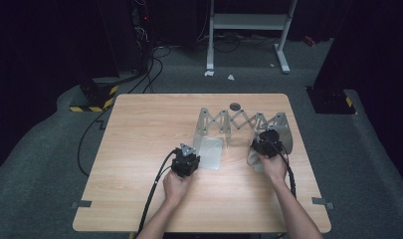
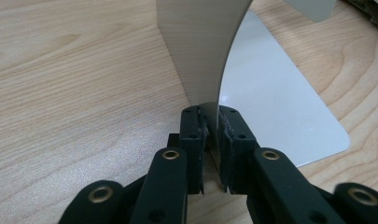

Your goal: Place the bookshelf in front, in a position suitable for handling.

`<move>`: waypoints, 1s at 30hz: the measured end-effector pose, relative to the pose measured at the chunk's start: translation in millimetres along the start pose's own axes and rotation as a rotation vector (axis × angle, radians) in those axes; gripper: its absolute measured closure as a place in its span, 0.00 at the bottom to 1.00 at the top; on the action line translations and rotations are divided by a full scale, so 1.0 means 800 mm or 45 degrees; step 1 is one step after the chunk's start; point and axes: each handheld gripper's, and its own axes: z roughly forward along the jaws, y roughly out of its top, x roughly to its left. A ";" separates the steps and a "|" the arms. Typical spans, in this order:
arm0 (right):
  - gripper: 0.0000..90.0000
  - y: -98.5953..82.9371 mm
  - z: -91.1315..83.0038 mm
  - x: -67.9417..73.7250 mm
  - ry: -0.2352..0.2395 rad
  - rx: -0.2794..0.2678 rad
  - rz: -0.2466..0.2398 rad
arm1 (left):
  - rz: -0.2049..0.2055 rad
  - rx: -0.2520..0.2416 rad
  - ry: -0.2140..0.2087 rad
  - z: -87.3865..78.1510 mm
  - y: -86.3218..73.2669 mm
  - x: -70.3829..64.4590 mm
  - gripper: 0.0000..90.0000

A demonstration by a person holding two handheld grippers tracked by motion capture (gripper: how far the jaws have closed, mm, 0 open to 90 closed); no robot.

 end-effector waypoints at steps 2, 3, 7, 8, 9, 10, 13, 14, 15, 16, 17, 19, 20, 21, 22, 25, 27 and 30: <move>0.86 -0.003 0.002 0.000 -0.001 0.014 -0.009 | 0.004 0.001 0.005 0.000 0.000 0.000 0.89; 0.86 -0.006 0.005 0.000 -0.007 0.030 -0.022 | 0.007 0.001 0.007 0.000 0.000 -0.001 0.89; 0.85 -0.007 0.004 -0.003 -0.040 0.022 -0.031 | 0.006 0.001 0.005 0.000 0.000 0.000 0.88; 0.85 -0.006 0.004 -0.004 -0.064 0.014 -0.045 | 0.008 0.003 0.004 0.000 0.000 -0.001 0.87; 0.85 -0.007 0.004 -0.004 -0.092 0.013 -0.061 | 0.008 0.001 0.005 0.000 0.000 -0.001 0.85; 0.86 -0.011 0.009 -0.006 -0.116 0.034 -0.080 | 0.013 0.001 0.005 0.000 0.001 -0.001 0.84; 0.86 -0.020 0.013 -0.007 -0.118 0.021 -0.098 | 0.014 0.001 0.012 0.000 0.001 -0.002 0.87; 0.86 -0.026 0.011 -0.006 -0.129 0.002 -0.112 | 0.017 0.002 0.017 0.000 0.000 -0.002 0.88; 0.86 -0.026 0.011 -0.006 -0.129 0.002 -0.112 | 0.017 0.002 0.017 0.000 0.000 -0.002 0.89; 0.86 -0.028 0.009 -0.006 -0.128 -0.001 -0.118 | 0.019 0.002 0.018 0.000 0.000 -0.002 0.89; 0.86 -0.032 0.006 -0.007 -0.122 -0.002 -0.109 | 0.021 0.000 0.020 0.000 0.000 -0.003 0.89; 0.87 -0.038 0.002 -0.008 -0.108 -0.003 -0.097 | 0.017 -0.002 0.019 -0.002 -0.001 -0.004 0.89; 0.87 -0.042 -0.001 -0.009 -0.104 -0.006 -0.094 | 0.014 -0.003 0.016 -0.003 -0.002 -0.005 0.89; 0.87 -0.045 -0.004 -0.009 -0.103 -0.009 -0.092 | 0.016 -0.002 0.011 -0.004 -0.003 -0.005 0.89; 0.87 -0.052 -0.010 -0.010 -0.100 -0.016 -0.090 | 0.022 -0.003 0.004 -0.007 -0.007 -0.009 0.89; 0.87 -0.056 -0.014 -0.013 -0.092 -0.012 -0.082 | 0.043 -0.004 0.001 -0.011 -0.010 -0.013 0.89; 0.86 -0.056 -0.016 -0.015 -0.082 -0.006 -0.060 | 0.053 -0.004 -0.003 -0.012 -0.011 -0.015 0.89; 0.86 -0.057 -0.025 -0.015 -0.071 -0.008 -0.046 | 0.062 -0.005 -0.001 -0.013 -0.012 -0.016 0.88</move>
